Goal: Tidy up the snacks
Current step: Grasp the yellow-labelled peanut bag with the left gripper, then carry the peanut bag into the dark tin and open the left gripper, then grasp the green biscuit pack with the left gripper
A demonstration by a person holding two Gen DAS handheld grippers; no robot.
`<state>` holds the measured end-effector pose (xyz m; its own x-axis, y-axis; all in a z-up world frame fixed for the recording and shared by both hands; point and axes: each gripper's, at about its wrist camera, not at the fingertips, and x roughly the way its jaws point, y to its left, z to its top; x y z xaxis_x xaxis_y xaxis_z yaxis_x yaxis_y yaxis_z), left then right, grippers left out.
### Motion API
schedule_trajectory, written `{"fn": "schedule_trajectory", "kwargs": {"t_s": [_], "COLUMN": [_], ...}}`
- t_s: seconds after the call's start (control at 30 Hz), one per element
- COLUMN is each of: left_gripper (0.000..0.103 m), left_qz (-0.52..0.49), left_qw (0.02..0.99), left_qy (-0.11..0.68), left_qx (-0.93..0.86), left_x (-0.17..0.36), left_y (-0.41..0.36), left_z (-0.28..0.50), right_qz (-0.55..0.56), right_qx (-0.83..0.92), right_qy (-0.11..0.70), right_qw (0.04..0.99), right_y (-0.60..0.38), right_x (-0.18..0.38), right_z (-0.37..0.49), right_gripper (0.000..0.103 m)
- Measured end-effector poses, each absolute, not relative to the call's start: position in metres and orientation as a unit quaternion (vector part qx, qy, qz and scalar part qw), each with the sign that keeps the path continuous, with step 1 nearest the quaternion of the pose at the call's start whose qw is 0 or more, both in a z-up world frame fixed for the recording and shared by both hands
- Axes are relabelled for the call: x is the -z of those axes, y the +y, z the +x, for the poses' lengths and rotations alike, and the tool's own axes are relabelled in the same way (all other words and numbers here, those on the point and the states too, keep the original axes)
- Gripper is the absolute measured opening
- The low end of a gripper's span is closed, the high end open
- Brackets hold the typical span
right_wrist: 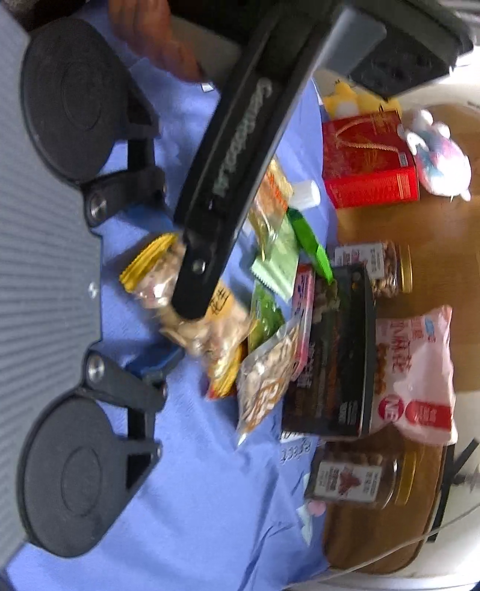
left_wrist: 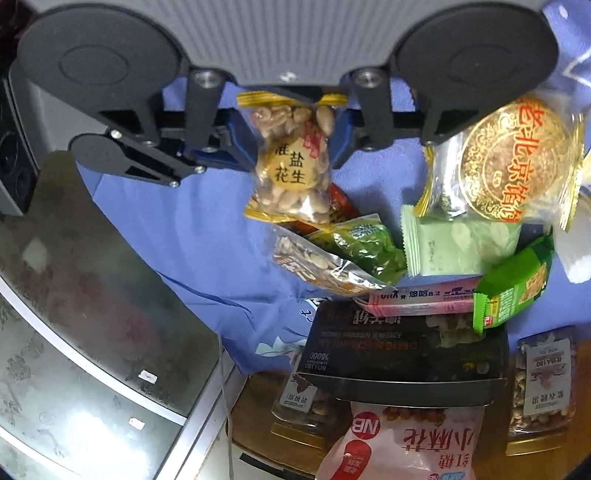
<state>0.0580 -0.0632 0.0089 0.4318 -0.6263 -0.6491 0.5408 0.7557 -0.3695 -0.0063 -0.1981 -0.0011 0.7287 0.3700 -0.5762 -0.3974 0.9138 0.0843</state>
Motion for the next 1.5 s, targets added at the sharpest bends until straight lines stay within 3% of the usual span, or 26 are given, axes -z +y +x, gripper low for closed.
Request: {"fn": "schedule_trajectory", "kwargs": {"t_s": [0.17, 0.47, 0.7, 0.8, 0.87, 0.97, 1.07, 1.2, 1.43, 1.5], "left_gripper": [0.037, 0.037, 0.037, 0.042, 0.043, 0.044, 0.054, 0.054, 0.054, 0.054], "left_qz": [-0.057, -0.065, -0.1, -0.1, -0.089, -0.091, -0.111, -0.159, -0.254, -0.262], "left_qw": [0.852, 0.89, 0.895, 0.892, 0.89, 0.893, 0.91, 0.918, 0.897, 0.894], "left_qy": [0.381, 0.307, 0.327, 0.348, 0.368, 0.353, 0.305, 0.277, 0.3, 0.302], "left_qx": [0.355, 0.332, 0.285, 0.269, 0.256, 0.262, 0.258, 0.237, 0.2, 0.201], "left_x": [-0.037, -0.105, -0.112, -0.1, -0.092, -0.096, -0.112, -0.112, -0.071, -0.066], "left_y": [-0.053, -0.044, -0.058, -0.066, -0.071, -0.053, -0.014, 0.036, 0.09, 0.1], "left_z": [0.045, 0.096, 0.202, 0.239, 0.254, 0.244, 0.213, 0.17, 0.116, 0.103], "right_qz": [-0.002, -0.032, -0.002, 0.007, 0.003, 0.016, 0.06, 0.15, 0.225, 0.24], "right_qx": [-0.22, -0.237, -0.241, -0.233, -0.213, -0.208, -0.214, -0.29, -0.304, -0.29], "right_qy": [0.282, 0.199, 0.213, 0.236, 0.246, 0.234, 0.224, 0.277, 0.37, 0.393], "right_qw": [0.934, 0.951, 0.947, 0.943, 0.945, 0.95, 0.949, 0.904, 0.849, 0.839], "right_y": [-0.202, -0.197, -0.209, -0.211, -0.213, -0.227, -0.242, -0.234, -0.179, -0.169], "right_x": [-0.018, -0.073, -0.074, -0.063, -0.056, -0.057, -0.06, -0.049, -0.019, -0.011], "right_z": [-0.005, 0.056, 0.167, 0.199, 0.206, 0.19, 0.16, 0.147, 0.167, 0.175], "right_gripper": [0.041, 0.041, 0.042, 0.045, 0.056, 0.056, 0.056, 0.055, 0.055, 0.05]}}
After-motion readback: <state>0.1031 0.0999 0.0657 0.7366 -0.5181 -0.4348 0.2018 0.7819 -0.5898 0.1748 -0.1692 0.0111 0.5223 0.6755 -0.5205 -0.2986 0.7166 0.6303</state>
